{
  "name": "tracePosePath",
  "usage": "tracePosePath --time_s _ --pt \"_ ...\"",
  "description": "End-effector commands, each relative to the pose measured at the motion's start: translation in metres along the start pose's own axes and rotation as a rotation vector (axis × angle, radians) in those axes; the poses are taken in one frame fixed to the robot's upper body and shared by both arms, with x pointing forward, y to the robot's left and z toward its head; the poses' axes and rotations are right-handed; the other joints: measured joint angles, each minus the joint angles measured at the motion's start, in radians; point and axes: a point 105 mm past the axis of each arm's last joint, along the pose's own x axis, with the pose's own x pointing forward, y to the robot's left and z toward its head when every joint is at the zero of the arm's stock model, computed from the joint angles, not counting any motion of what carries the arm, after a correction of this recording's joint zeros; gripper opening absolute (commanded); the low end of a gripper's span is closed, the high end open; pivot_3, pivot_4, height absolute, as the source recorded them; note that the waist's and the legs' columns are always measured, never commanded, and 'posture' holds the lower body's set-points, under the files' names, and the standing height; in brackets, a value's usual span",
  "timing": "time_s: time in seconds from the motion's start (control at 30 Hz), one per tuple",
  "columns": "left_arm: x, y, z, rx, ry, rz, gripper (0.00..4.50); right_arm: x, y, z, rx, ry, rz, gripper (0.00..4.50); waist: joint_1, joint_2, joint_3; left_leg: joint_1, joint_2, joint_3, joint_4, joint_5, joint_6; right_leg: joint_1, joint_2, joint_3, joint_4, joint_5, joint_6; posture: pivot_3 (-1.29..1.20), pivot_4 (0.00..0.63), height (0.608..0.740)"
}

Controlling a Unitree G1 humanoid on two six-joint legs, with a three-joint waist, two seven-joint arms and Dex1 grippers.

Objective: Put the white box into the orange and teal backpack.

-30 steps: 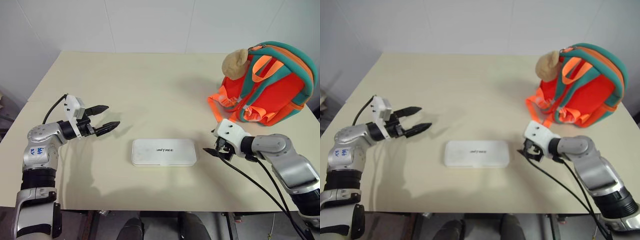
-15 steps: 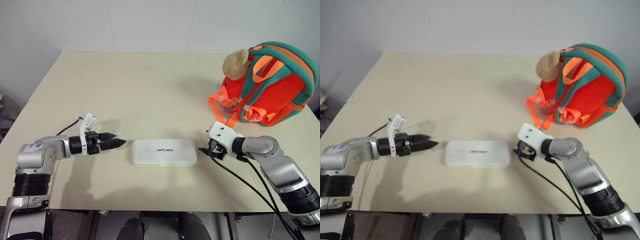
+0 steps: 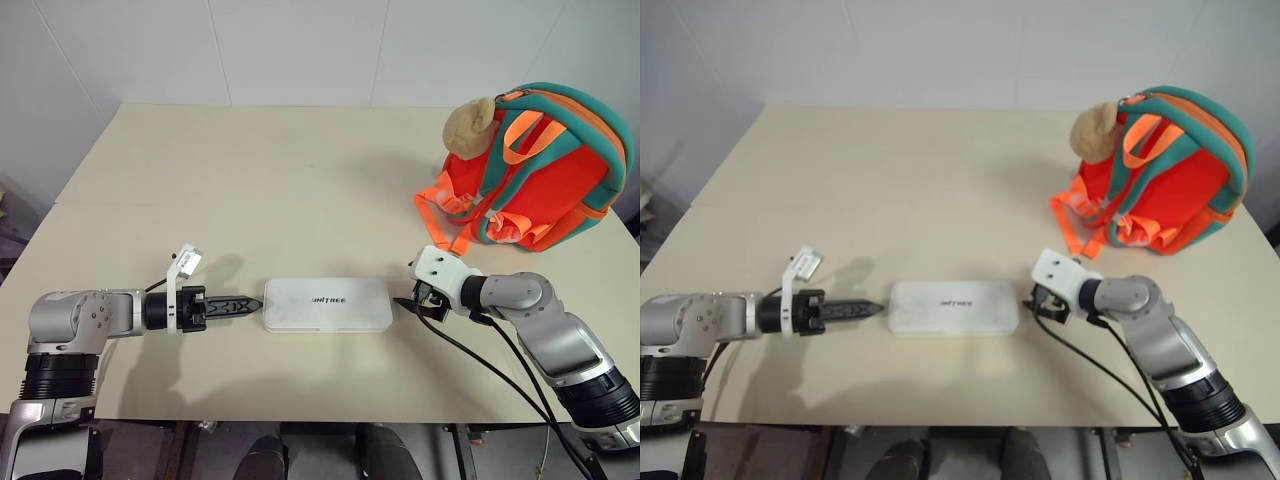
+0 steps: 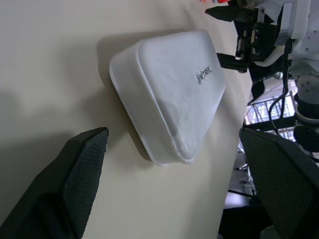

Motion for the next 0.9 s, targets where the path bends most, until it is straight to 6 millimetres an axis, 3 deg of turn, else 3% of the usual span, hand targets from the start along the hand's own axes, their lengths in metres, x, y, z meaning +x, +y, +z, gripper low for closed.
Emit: tracePosePath --time_s 0.03,0.9 --pt "0.005 0.0 0.0 -0.022 -0.007 -0.031 4.49 -0.002 -0.002 0.012 -0.037 -0.035 -0.011 4.5 0.0 0.0 0.0 0.0 0.0 0.0 0.0 0.0 0.0 0.0 0.0 0.0 0.0 0.0 0.0 0.0 0.15 0.74" --pt "0.049 0.001 0.0 -0.115 0.025 -0.181 4.49 -0.003 -0.001 0.014 -0.031 -0.04 -0.015 4.5 0.025 0.0 0.0 0.0 -0.001 0.0 0.001 0.0 -0.001 0.001 -0.001 0.0 0.0 0.0 0.0 0.0 0.15 0.74"
